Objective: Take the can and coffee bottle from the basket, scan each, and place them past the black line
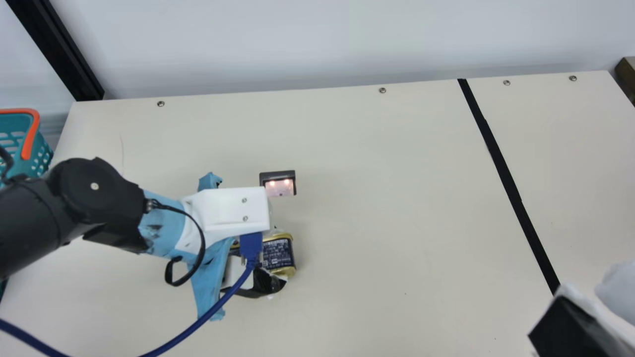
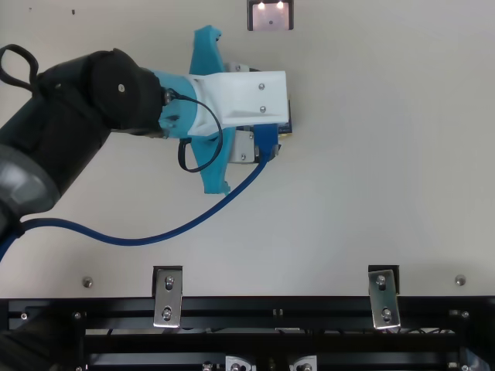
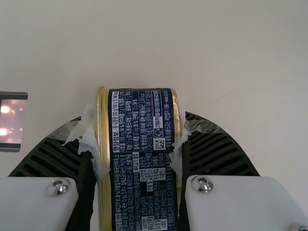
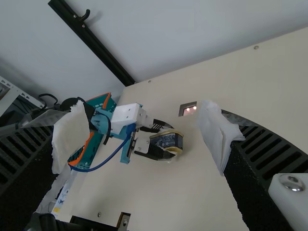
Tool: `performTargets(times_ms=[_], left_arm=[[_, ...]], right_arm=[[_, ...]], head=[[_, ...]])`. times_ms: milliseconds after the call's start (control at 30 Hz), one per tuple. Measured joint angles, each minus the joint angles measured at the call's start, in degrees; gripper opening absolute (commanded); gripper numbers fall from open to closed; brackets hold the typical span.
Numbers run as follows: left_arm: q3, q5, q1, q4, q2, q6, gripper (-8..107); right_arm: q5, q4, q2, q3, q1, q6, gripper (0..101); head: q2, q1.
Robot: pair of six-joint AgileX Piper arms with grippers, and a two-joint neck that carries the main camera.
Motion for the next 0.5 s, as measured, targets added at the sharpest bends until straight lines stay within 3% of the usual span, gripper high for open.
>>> performTargets(times_ms=[200,500], left_arm=[[0.6,-0.3,-0.4,-3.5,-1.8,-1.4,90],[4.0,-1.2,5.2,-8.6,-13.3,-6.1,90]], right_arm=[[0.0,0.0,0.0,0.0,0.0,0.0,101],[0.1,0.3,0.1,0.0,-0.4,-0.4,101]], head=[[0.0,0.0],[0.3,0.0]])
